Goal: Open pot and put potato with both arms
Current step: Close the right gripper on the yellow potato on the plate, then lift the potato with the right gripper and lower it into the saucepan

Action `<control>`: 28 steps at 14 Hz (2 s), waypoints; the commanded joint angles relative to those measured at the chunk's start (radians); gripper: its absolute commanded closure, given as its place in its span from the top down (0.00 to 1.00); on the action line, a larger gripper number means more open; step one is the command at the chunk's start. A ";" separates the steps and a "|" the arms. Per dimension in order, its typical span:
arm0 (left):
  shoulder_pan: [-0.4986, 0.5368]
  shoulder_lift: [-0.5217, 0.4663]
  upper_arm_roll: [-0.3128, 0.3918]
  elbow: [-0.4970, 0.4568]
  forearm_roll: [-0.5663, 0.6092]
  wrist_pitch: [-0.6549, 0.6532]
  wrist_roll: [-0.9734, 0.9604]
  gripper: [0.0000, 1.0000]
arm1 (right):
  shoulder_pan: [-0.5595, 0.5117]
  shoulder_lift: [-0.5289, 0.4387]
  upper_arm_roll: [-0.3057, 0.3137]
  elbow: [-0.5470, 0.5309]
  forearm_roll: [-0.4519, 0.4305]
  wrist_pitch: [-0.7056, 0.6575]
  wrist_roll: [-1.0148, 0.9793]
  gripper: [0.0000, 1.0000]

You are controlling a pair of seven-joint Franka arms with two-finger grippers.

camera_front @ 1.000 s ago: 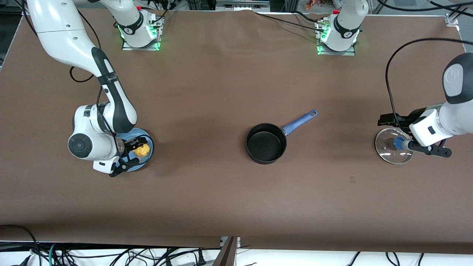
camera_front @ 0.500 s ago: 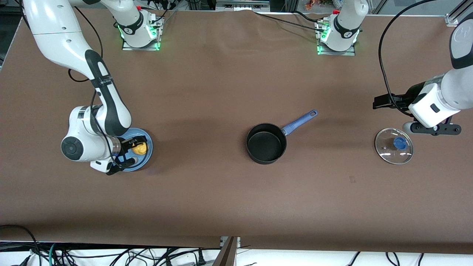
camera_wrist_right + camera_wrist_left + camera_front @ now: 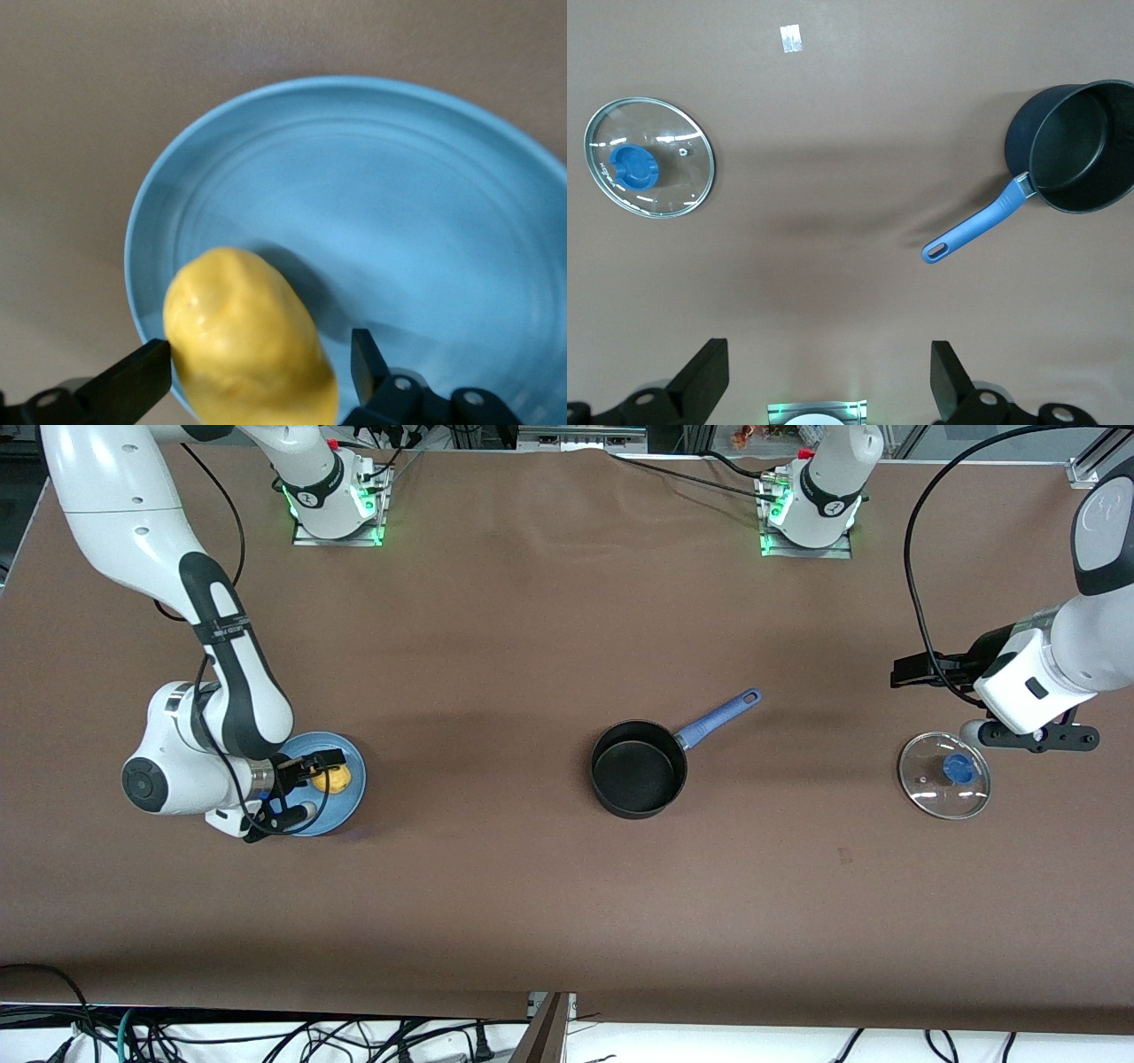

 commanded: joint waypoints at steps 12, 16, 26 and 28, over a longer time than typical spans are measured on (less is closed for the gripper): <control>-0.007 0.010 0.007 0.037 0.017 -0.008 -0.026 1.00 | 0.007 0.041 0.018 0.257 0.089 -0.287 0.258 0.00; -0.014 0.019 0.008 0.037 0.023 -0.008 -0.029 1.00 | 0.085 0.035 0.206 0.326 0.132 -0.281 0.802 0.00; -0.005 0.023 0.011 0.054 0.026 -0.008 -0.031 1.00 | 0.507 0.204 0.308 0.390 0.281 0.604 1.446 0.93; -0.005 0.023 0.011 0.054 0.025 -0.008 -0.031 1.00 | 0.513 0.204 0.307 0.390 0.281 0.613 1.465 1.00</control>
